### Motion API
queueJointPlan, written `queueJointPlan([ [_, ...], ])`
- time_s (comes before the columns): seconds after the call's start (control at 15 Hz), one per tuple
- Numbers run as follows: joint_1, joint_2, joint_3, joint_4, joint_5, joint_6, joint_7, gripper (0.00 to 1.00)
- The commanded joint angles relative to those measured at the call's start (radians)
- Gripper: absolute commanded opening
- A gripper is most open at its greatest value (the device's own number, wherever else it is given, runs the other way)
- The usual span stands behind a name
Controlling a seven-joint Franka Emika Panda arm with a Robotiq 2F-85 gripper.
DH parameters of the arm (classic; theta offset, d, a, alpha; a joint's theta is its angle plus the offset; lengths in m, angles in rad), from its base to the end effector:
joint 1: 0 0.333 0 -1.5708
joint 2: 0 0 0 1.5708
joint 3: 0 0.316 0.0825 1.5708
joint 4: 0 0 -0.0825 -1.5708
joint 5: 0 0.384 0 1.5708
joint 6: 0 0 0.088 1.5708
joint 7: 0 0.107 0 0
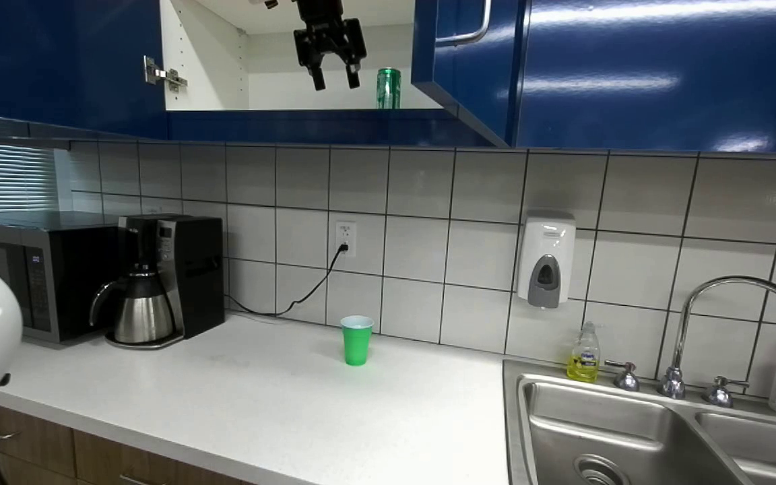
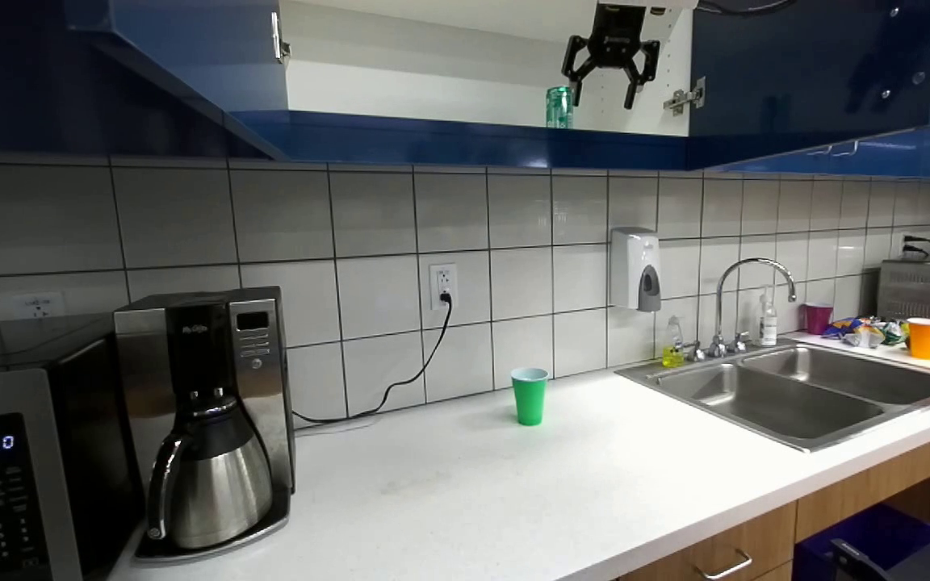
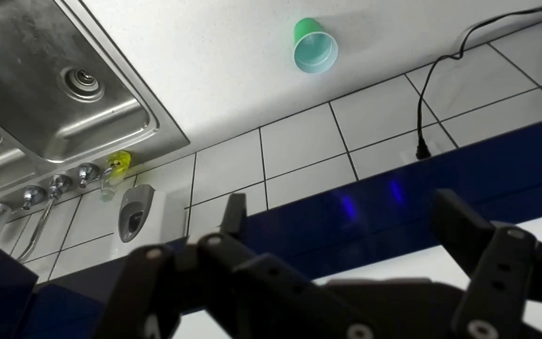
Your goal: Put the green can on the counter.
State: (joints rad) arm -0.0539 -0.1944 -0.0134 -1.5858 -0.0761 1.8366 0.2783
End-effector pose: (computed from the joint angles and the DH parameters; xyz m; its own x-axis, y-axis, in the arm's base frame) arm 0.5069 -0.0412 0.7502 0.8451 -0.3132 0.4332 -0.3250 -0.9445 -0.0487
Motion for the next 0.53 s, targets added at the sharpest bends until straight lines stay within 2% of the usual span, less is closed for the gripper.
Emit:
queueJointPlan([
  [0.0,-0.005,0.118,0.0,0.147,-0.004,-0.001,0.031,1.0],
  [0.47,0.012,0.3,-0.007,0.363,-0.018,-0.004,0.061,1.0],
])
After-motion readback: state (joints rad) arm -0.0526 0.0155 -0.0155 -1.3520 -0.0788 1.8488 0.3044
